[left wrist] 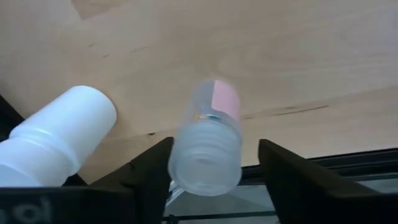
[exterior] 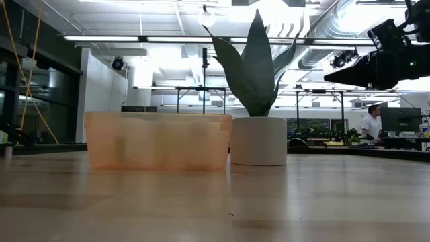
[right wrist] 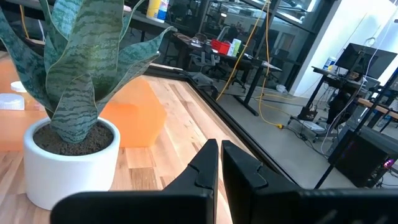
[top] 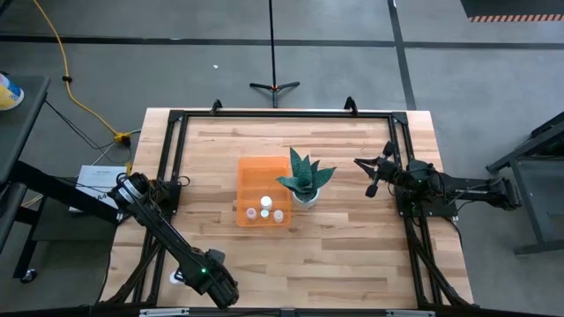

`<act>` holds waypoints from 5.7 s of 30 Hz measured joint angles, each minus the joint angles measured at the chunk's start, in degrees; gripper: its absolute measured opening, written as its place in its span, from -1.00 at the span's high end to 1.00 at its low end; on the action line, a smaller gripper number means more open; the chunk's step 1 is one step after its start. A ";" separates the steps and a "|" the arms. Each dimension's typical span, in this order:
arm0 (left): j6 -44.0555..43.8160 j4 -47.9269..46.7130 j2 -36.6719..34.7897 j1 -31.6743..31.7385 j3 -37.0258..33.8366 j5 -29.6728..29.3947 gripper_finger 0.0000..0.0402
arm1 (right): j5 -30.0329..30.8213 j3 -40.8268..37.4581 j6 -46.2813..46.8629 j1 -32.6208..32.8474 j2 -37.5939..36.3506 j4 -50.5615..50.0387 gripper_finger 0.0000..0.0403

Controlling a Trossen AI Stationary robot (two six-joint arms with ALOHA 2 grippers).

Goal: Pick and place pill bottles into a basket
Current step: Put the transparent pill bottle into the orange container, then put the white pill bottle into the orange container

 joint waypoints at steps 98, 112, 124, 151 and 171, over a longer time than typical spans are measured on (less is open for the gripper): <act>85.66 -32.45 -0.93 50.06 18.50 -15.38 -0.11 | -0.02 0.06 0.00 0.00 0.02 -0.52 0.94; 59.77 -31.42 -9.49 24.23 24.90 -29.62 -0.11 | 0.02 0.01 0.00 -0.01 0.72 -0.48 0.94; 3.88 -29.36 -9.01 1.21 20.95 -14.23 -0.11 | 0.02 -0.01 0.00 0.01 0.74 -0.33 0.94; -14.62 -13.28 -8.98 -10.11 2.47 -0.82 -0.11 | 0.00 -0.01 0.00 -0.01 0.76 -0.15 0.94; -13.26 -12.19 -8.98 -10.12 0.68 -2.56 -0.12 | 0.00 -0.01 0.00 0.01 0.76 -0.15 0.94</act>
